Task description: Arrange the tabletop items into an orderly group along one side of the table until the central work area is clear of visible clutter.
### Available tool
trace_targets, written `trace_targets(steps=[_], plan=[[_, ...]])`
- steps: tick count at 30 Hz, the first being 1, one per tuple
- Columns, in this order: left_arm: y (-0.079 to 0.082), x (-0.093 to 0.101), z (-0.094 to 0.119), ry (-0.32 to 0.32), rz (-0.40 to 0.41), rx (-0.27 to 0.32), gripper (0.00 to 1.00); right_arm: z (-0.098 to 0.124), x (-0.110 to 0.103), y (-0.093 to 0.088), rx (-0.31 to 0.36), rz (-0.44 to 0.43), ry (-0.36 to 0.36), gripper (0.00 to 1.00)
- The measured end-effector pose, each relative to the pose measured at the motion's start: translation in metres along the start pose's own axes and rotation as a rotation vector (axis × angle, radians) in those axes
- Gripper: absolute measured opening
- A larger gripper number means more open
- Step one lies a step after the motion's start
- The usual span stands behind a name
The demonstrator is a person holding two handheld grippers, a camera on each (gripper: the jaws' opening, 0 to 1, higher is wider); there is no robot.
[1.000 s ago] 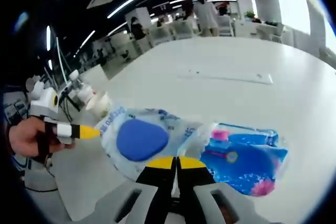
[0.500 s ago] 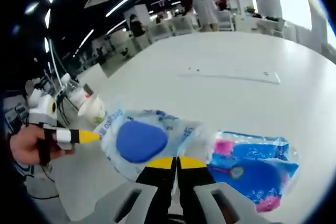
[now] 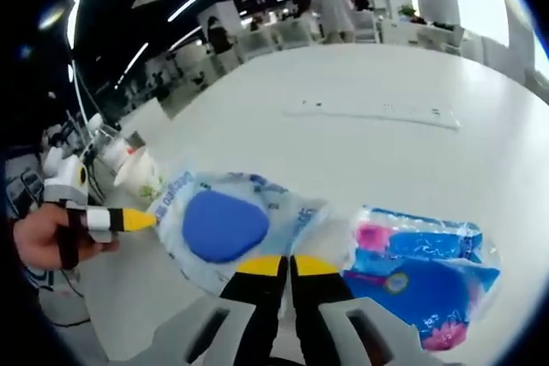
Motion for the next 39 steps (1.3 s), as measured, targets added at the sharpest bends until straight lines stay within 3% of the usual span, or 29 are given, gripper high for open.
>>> trace_targets(steps=[9, 17, 21, 30, 39], plan=[[0.002, -0.004, 0.007, 0.003, 0.028, 0.006, 0.07, 0.001, 0.000, -0.003, -0.012, 0.027, -0.005, 0.10], [0.000, -0.003, 0.019, 0.000, 0.026, 0.018, 0.09, 0.010, -0.001, -0.001, -0.001, 0.040, -0.008, 0.12], [-0.008, 0.000, 0.027, -0.009, -0.014, 0.005, 0.10, 0.014, 0.001, 0.002, 0.016, 0.034, -0.015, 0.12], [-0.024, 0.002, 0.041, -0.015, -0.019, -0.004, 0.09, 0.029, 0.008, -0.004, 0.027, 0.031, -0.031, 0.11], [-0.044, 0.014, 0.045, -0.054, -0.066, -0.035, 0.08, 0.058, 0.022, -0.026, 0.024, 0.010, -0.069, 0.10]])
Point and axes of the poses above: the point that each gripper's makers call its tool centre point, and the gripper's own axes: z roughly backward along the fingers, x roughly to its right, y roughly out of its top, the point moved 4 cm from there along z, roughly backward along the fingers, and after that the axes turned 8 degrees about x, right-handed, at the moved point
